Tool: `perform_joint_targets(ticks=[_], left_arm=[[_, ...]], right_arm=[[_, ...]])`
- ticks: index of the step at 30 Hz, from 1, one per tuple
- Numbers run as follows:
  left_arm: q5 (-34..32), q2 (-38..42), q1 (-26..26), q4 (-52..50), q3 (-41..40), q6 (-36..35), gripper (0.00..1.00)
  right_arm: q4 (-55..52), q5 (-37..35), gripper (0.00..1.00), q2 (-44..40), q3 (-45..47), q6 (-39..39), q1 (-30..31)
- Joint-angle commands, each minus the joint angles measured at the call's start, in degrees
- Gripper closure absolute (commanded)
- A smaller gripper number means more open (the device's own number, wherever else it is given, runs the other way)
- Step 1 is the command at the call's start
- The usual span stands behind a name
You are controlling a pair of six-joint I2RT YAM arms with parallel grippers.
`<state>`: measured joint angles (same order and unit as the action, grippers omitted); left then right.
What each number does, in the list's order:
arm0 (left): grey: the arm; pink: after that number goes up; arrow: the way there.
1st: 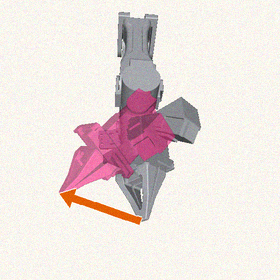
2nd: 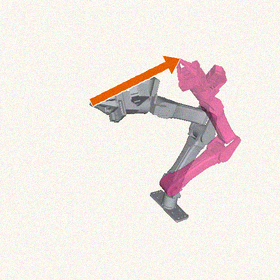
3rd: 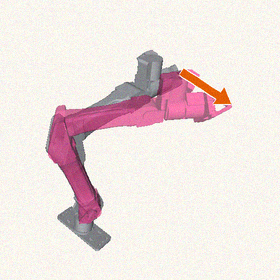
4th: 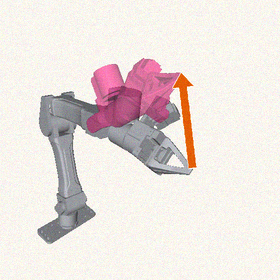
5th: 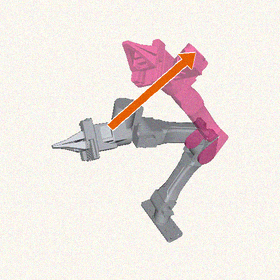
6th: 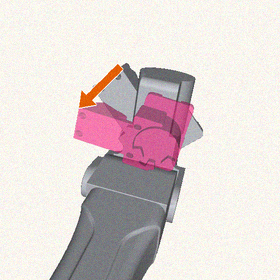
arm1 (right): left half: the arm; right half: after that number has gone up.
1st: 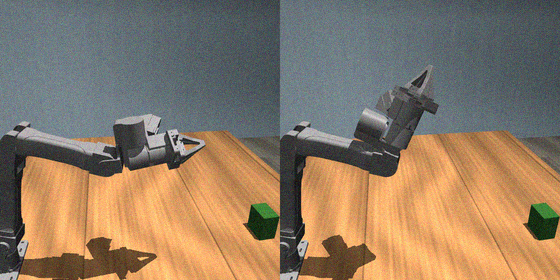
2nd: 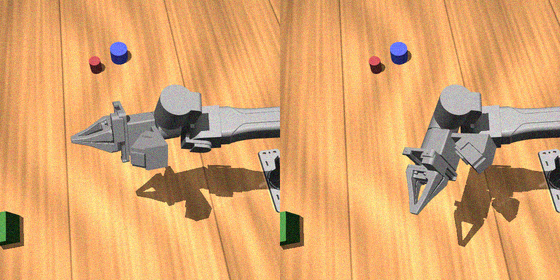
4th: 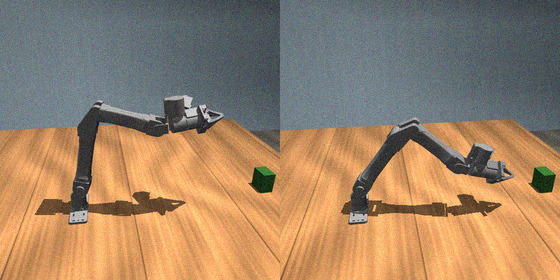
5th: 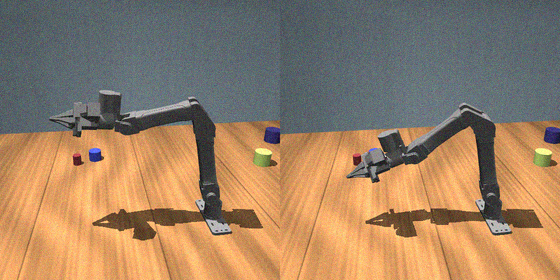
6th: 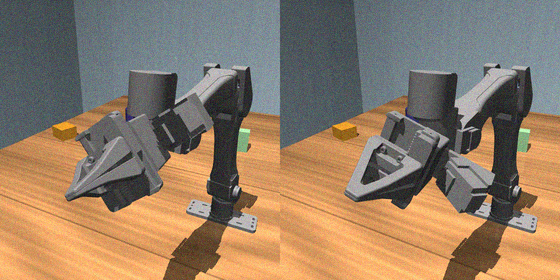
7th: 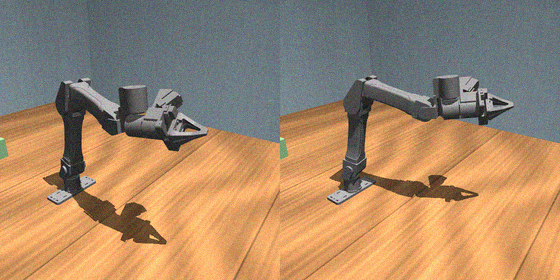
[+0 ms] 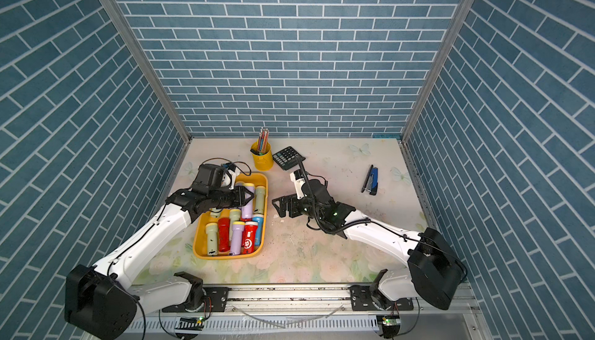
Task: Put the flashlights into the storage boxes
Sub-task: Place the flashlight at the storage box.
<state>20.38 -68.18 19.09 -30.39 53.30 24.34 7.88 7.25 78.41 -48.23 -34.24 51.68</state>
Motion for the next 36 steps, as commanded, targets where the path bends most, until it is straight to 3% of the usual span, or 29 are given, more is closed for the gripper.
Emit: perform_joint_targets(ticks=[1, 10, 19, 31, 36], left_arm=[[-0.65, 2.23, -1.22, -4.29, -0.93, -3.02, 0.73], [1.22, 1.07, -6.53, -6.41, -2.85, -6.96, 0.72], [2.3, -3.74, -10.44, -10.85, -3.93, -12.94, 0.71], [0.76, -9.59, -11.8, -14.8, 3.3, -15.57, 0.7], [3.0, -14.5, -11.8, -13.55, 6.79, -15.11, 0.69]], right_arm=[[5.14, 1.8, 0.01, 2.1, 0.8, -0.24, -0.32], [7.4, 5.71, 0.01, 6.12, -1.64, 1.88, -2.1], [15.05, 3.3, 0.01, 7.19, 3.53, 2.75, -2.55], [18.25, 8.35, 0.01, 9.22, 5.68, 3.03, -4.98], [19.1, 8.25, 0.01, 9.09, 6.84, 3.04, -5.78]])
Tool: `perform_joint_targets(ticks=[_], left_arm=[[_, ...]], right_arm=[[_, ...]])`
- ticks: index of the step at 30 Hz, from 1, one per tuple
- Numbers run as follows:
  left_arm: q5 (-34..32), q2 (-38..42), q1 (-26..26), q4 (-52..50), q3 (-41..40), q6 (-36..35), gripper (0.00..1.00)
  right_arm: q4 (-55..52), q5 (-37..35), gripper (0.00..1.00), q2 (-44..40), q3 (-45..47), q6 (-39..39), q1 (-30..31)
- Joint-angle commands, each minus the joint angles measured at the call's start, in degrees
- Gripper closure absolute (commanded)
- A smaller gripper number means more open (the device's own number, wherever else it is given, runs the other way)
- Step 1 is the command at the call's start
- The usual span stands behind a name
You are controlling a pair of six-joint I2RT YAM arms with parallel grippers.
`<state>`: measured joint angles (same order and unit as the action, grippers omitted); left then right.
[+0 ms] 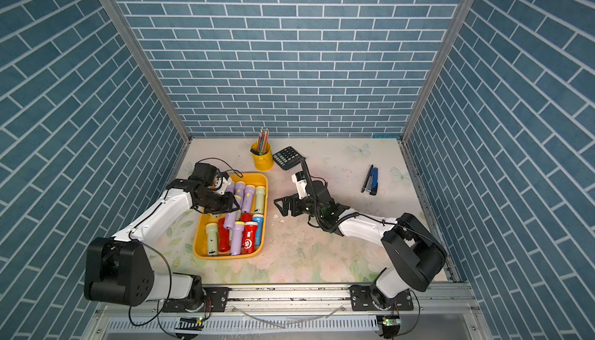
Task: Put the flashlights into the storage boxes
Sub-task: Place the flashlight at the storage box.
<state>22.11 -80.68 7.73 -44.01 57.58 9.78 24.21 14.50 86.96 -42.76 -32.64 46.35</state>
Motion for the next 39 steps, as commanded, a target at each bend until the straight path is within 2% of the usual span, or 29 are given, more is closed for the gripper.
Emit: perform_joint_targets(ticks=[1, 14, 22, 24, 31, 34, 39], left_arm=[[1.46, -3.3, -0.43, 0.06, 3.45, -0.59, 0.69], [-3.32, -14.85, -0.5, 4.97, 10.38, -0.6, 0.65], [-2.55, -16.95, -0.52, 6.86, 11.79, -0.38, 0.63], [-2.88, -16.93, -0.5, 7.63, 11.59, -0.07, 0.59], [-5.04, -13.15, -0.81, 6.73, 11.47, -0.27, 0.45], [-4.25, -9.84, -2.85, 6.97, 9.86, 0.68, 0.37], [-6.25, -2.94, -6.9, 6.68, 6.12, 1.88, 0.31]], right_arm=[[2.88, 0.97, 0.01, 0.46, 1.6, 1.36, -0.58], [4.13, -1.88, 0.01, -1.08, 4.88, 0.21, -0.96], [4.8, -1.8, 0.01, -0.56, 5.17, -0.08, -1.0], [5.26, -1.99, 0.01, -0.49, 5.39, -0.05, -1.12], [5.75, -2.72, 0.01, -0.91, 5.88, -0.14, -1.0], [6.09, -2.59, 0.01, -0.69, 5.98, -0.1, -1.0], [6.82, -2.44, 0.01, 0.38, 5.39, -0.14, -0.95]])
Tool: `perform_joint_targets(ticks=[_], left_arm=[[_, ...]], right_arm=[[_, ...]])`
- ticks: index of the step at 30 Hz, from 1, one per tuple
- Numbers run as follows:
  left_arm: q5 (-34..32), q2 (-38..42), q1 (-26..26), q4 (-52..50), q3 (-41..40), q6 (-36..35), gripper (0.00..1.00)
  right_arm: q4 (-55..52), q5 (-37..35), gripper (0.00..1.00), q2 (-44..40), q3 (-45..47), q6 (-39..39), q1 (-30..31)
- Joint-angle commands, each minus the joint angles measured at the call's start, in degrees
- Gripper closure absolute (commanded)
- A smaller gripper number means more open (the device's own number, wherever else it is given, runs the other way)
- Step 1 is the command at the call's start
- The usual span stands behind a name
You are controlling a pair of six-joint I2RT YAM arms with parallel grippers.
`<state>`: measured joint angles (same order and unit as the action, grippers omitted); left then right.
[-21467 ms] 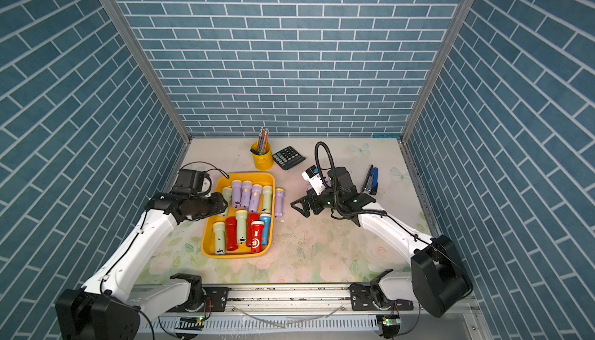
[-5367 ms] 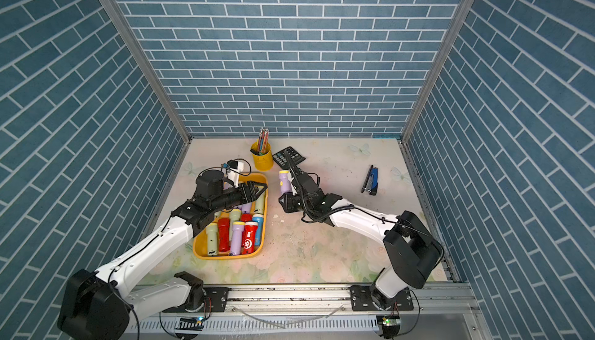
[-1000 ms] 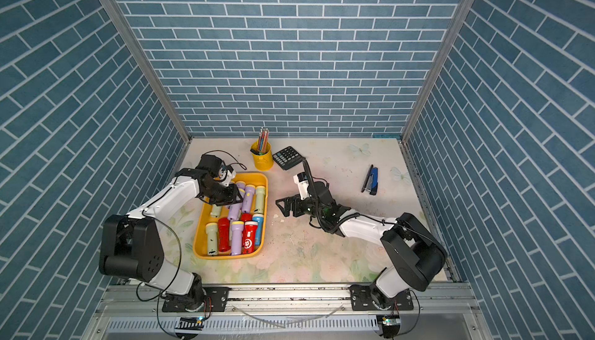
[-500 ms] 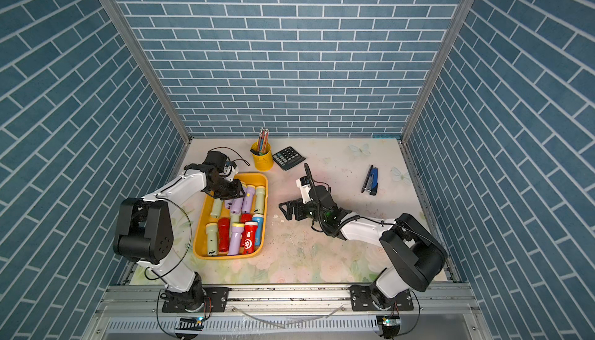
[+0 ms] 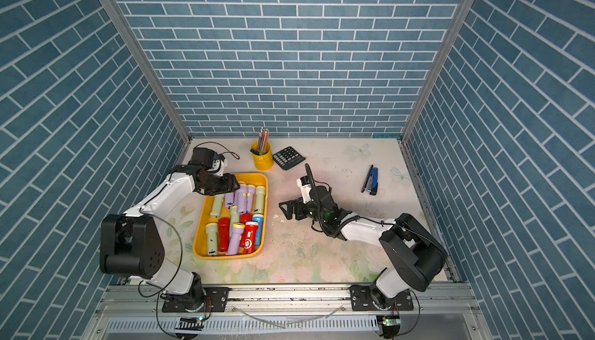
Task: Put the flashlights into the storage boxes
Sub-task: Place the flashlight at the storage box.
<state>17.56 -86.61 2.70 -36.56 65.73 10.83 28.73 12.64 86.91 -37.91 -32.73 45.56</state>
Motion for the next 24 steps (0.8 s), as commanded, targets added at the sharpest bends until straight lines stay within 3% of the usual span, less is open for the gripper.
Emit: perform_joint_targets(ticks=[1, 8, 13, 24], left_arm=[[-2.28, 4.52, -2.97, -0.88, -3.03, 1.12, 0.31], [-5.18, 12.29, -11.73, -1.3, -9.82, 2.57, 0.28], [-7.66, 15.05, -15.21, -1.54, -12.7, 2.96, 0.26], [-4.84, 10.07, -17.48, -2.26, -13.79, 2.65, 0.26]], right_arm=[[2.53, -0.52, 0.01, 0.69, 0.33, -0.05, -0.21], [2.97, 0.1, 0.01, 1.8, -0.4, -0.14, -0.14], [2.9, 0.08, 0.01, 2.12, -0.41, -0.14, -0.31], [2.9, 0.3, 0.01, 2.92, -0.89, -0.09, -0.25]])
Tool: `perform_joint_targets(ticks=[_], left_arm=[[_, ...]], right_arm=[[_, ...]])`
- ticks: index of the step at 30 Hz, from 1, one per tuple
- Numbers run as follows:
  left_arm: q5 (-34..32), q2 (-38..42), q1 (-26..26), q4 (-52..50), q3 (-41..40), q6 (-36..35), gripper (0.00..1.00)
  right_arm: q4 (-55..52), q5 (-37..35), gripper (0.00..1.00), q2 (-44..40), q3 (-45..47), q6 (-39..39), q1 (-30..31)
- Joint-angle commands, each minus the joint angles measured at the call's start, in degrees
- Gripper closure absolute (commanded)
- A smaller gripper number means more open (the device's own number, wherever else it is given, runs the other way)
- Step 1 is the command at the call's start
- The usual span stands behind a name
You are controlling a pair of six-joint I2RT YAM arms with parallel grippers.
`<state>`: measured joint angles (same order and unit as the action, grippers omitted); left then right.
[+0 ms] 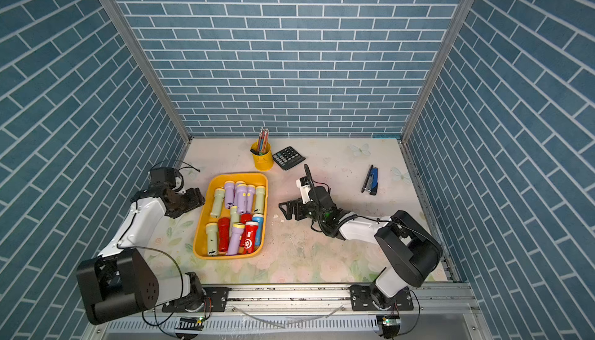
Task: Put the flashlights into the storage boxes
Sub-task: Place the flashlight at the storage box, then move the storage box to the center of the board.
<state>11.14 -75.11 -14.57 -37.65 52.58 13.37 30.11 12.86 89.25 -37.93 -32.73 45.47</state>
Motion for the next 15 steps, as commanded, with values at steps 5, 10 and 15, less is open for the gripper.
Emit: perform_joint_targets(ticks=[5, 10, 15], left_arm=[[3.51, -2.73, -0.28, -0.62, -1.07, 0.57, 0.28], [5.59, -3.34, -0.28, 0.45, -1.69, 1.4, 0.3], [8.83, -3.98, -0.18, 2.03, -2.63, 2.07, 0.32]], right_arm=[[1.61, -0.1, 0.01, 0.66, -0.79, -0.05, -0.26], [1.87, -0.13, 0.01, 0.83, -0.77, 0.04, -0.38], [2.1, 0.07, 0.01, 1.21, -0.62, -0.14, -0.37]])
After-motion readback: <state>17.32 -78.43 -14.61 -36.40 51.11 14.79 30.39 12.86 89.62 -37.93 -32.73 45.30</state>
